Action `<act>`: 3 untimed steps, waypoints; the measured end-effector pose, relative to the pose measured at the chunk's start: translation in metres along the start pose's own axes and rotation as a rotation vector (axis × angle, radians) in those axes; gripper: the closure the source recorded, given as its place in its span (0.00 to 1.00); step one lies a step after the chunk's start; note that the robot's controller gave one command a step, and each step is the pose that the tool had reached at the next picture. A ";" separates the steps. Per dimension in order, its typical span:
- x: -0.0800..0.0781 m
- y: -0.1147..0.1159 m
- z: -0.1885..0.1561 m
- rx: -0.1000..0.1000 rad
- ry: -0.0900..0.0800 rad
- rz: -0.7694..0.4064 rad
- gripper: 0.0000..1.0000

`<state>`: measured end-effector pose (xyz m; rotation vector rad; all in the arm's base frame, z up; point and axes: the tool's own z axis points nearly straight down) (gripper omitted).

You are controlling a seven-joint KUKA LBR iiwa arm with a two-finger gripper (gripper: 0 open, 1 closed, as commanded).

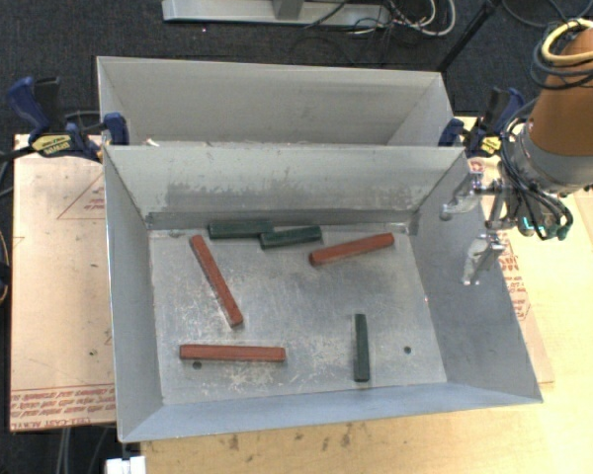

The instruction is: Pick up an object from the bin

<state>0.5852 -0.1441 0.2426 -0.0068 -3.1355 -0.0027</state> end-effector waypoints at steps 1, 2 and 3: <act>-0.001 0.001 -0.005 0.002 -0.008 -0.003 0.00; -0.016 0.044 0.057 0.003 -0.013 -0.003 0.00; -0.020 0.058 0.075 -0.001 -0.005 -0.018 0.00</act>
Offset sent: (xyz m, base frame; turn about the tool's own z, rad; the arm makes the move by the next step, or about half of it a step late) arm 0.0255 0.0823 -0.1125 -0.0053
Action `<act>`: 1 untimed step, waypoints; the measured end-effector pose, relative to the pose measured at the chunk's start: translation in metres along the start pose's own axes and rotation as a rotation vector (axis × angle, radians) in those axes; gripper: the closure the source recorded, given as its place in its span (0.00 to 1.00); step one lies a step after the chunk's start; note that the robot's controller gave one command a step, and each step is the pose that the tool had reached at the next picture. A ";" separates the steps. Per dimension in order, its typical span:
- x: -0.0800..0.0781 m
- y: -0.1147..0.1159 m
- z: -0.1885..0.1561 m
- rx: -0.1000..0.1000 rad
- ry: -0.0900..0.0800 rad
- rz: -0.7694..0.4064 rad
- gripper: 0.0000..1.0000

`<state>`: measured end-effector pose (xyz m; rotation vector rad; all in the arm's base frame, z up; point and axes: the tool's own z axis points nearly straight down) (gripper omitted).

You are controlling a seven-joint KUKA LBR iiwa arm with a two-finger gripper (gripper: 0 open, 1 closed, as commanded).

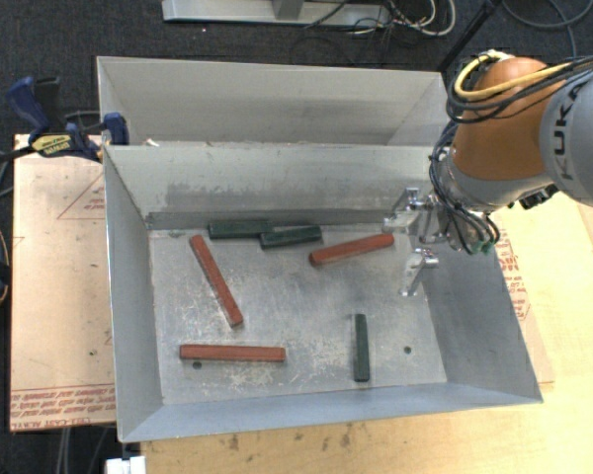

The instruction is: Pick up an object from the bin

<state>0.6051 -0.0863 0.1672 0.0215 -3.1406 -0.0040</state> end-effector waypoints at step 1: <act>0.014 -0.020 -0.001 0.000 0.001 -0.160 0.00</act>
Offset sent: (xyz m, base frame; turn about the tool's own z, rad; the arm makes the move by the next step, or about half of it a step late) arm 0.0456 0.0606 -0.0761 -0.1110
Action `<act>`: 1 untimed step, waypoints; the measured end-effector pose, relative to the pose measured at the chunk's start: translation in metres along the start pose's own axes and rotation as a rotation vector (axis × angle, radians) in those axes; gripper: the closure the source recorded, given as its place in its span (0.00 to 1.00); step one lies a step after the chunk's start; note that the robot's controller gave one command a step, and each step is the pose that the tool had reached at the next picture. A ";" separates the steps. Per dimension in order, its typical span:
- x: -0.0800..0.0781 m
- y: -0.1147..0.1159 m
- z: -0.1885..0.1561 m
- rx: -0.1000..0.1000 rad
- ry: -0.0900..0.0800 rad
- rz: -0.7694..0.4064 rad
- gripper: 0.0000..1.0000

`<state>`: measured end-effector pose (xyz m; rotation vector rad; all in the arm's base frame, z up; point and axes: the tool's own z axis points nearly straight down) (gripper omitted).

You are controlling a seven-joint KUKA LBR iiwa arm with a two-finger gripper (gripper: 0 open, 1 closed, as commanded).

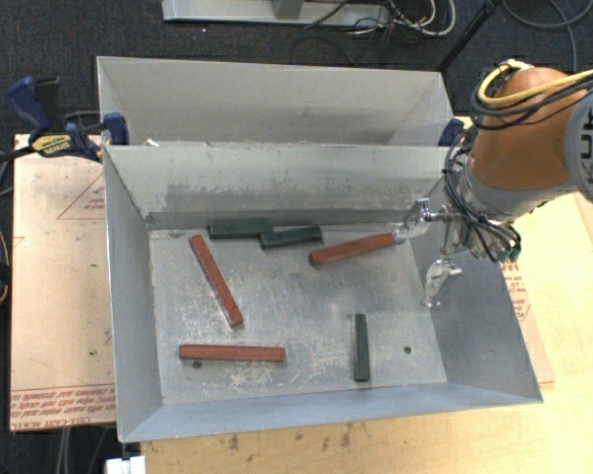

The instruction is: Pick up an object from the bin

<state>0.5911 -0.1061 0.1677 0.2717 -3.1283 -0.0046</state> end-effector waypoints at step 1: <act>-0.035 0.023 0.033 0.009 -0.012 -0.007 0.00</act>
Offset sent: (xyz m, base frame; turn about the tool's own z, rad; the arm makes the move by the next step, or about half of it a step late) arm 0.0632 0.0572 -0.0935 0.0501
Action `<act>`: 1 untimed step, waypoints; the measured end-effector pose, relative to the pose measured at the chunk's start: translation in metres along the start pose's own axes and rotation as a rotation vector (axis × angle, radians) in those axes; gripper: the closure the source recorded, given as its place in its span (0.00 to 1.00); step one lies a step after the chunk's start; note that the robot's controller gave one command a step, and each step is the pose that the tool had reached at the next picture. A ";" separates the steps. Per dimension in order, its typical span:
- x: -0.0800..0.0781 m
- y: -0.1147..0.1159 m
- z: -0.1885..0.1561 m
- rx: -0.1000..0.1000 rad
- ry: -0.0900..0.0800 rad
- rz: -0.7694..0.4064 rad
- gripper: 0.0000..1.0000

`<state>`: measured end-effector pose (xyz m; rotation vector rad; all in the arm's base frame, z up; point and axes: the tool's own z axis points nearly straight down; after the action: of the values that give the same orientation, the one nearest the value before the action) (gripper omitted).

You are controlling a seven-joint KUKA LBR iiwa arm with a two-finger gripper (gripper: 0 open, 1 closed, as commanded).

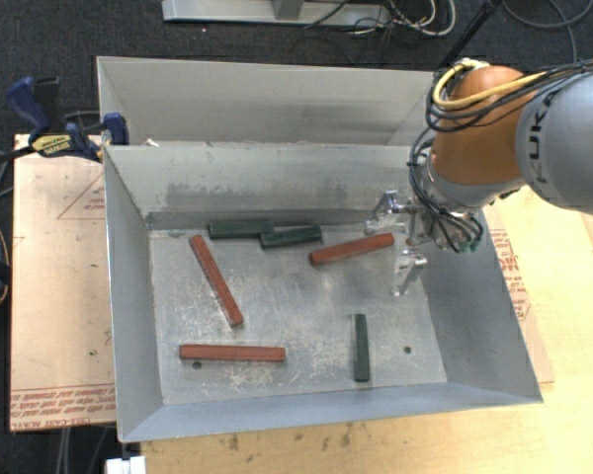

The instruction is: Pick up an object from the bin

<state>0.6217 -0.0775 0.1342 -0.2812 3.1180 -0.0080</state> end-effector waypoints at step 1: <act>-0.042 0.023 0.055 -0.005 -0.007 0.056 1.00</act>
Offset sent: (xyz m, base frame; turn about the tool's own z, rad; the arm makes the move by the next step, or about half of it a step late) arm 0.0000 0.0000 0.0000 0.0000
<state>0.6591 -0.0475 0.0796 -0.1933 3.1179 0.0010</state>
